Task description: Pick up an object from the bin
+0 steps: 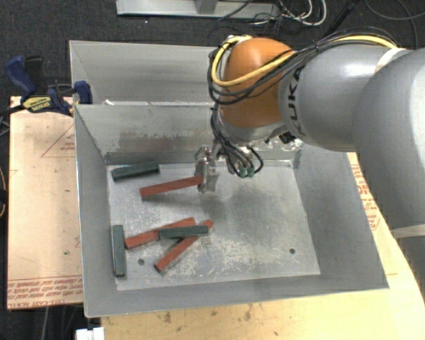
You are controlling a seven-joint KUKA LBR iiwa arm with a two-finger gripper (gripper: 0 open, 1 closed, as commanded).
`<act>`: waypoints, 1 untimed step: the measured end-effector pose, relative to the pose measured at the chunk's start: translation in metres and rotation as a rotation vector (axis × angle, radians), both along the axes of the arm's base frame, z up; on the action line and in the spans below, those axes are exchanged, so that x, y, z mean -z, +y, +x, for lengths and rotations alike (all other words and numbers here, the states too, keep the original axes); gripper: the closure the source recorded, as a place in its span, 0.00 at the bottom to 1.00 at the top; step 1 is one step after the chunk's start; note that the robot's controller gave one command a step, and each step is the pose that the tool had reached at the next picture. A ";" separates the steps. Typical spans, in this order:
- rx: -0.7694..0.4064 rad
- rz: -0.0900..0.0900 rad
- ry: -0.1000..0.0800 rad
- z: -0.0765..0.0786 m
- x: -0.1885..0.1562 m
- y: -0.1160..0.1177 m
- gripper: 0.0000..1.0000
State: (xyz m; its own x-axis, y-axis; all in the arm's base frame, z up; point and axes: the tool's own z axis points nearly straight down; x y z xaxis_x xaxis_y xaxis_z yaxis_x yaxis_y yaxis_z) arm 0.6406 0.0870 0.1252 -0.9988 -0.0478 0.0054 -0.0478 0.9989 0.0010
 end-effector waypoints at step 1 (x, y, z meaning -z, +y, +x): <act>0.073 0.001 -0.010 0.001 -0.067 0.037 1.00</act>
Offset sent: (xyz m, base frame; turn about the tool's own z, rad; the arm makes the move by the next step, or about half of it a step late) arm 0.0093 0.0238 0.0264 0.0601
